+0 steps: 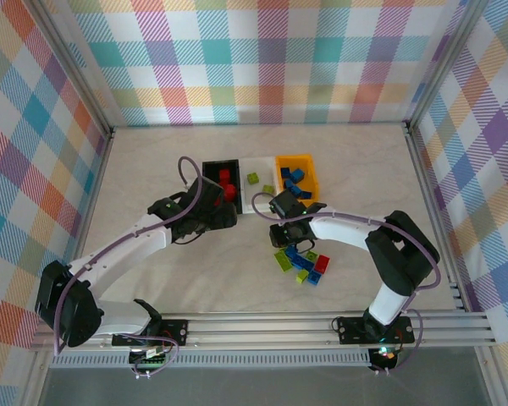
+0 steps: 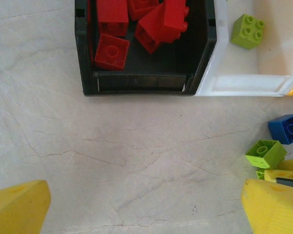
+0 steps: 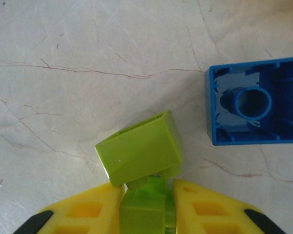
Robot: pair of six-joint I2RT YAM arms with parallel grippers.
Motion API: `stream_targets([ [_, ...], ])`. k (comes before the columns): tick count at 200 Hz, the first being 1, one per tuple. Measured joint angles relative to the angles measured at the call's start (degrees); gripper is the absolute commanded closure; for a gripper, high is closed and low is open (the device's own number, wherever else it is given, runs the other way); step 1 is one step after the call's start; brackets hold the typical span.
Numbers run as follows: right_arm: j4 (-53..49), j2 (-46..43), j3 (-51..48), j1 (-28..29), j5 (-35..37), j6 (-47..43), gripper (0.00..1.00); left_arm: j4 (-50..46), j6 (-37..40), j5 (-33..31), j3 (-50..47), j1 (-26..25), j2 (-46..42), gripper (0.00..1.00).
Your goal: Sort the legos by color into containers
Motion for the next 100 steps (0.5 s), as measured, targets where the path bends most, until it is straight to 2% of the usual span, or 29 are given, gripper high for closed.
stream_targets([
  [20,-0.5,-1.4,0.0,0.2,0.1,0.0,0.81,0.0,0.0,-0.3,-0.2,0.0,-0.6,0.00],
  [56,-2.1,-8.4,0.9,0.3,0.1,0.0,0.82,0.2,0.0,-0.6,-0.3,0.1,-0.9,0.00],
  [77,-3.4,-9.6,6.1,0.2,0.5,-0.4,0.81,1.2,0.0,-0.8,-1.6,0.1,-1.7,0.00],
  [100,-3.1,-5.4,15.6,-0.7,1.5,-1.0,0.80,1.7,-0.3,-0.3,-3.3,0.1,-1.9,0.00],
])
